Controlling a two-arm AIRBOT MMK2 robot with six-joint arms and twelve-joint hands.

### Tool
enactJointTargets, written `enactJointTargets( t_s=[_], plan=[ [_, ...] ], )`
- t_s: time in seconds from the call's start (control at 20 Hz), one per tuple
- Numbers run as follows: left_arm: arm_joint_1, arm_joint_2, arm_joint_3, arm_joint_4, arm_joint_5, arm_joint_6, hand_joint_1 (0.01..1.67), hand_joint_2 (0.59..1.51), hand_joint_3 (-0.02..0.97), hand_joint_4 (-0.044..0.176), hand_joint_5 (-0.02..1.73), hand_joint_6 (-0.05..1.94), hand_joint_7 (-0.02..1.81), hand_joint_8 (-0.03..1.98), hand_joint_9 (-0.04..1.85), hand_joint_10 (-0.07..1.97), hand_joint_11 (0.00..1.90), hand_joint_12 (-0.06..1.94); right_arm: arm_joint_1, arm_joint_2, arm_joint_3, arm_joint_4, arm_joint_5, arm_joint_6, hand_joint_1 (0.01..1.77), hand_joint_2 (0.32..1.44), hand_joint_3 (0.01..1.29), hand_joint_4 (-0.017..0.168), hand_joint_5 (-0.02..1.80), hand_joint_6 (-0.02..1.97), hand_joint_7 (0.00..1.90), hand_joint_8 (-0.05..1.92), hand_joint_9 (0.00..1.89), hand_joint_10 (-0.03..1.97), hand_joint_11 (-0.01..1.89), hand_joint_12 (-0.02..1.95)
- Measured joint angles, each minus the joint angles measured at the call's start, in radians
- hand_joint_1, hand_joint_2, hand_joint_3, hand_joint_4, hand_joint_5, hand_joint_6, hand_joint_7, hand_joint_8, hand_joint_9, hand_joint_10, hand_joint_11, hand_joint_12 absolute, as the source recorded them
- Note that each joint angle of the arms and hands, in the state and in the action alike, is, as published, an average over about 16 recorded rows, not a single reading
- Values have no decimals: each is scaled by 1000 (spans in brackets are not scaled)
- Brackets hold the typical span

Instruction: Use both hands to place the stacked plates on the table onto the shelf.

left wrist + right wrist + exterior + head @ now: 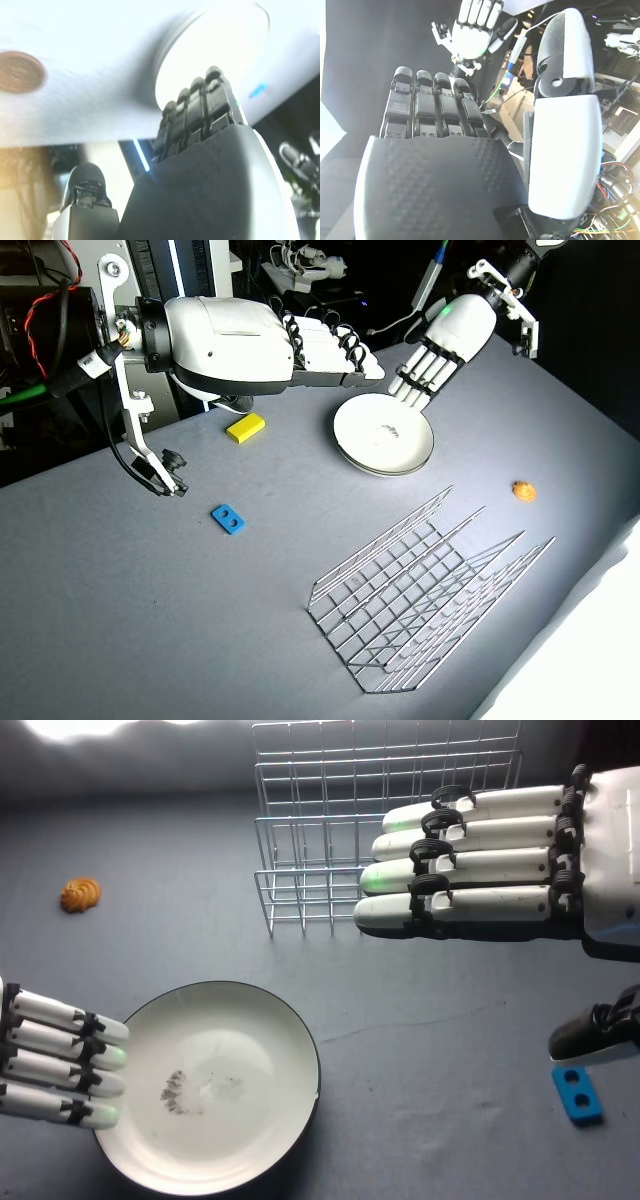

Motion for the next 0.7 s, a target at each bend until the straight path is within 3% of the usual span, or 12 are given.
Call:
enactJointTargets(
  t_s=[0.35,0.7],
  plan=[
    [50,10,-43,-43,119,-6,16,1137,18,1,36,1,16,17,20,8,15,-12,-6,0,-1,-1,0,-3,1049,884,18,2,21,24,22,15,13,6,20,-7],
    [85,17,-86,-72,198,-11,15,1140,18,-3,27,-3,15,18,20,9,14,-14,-13,0,-2,-2,0,-5,1047,884,18,2,19,25,21,14,13,6,20,-8]
  ],
)
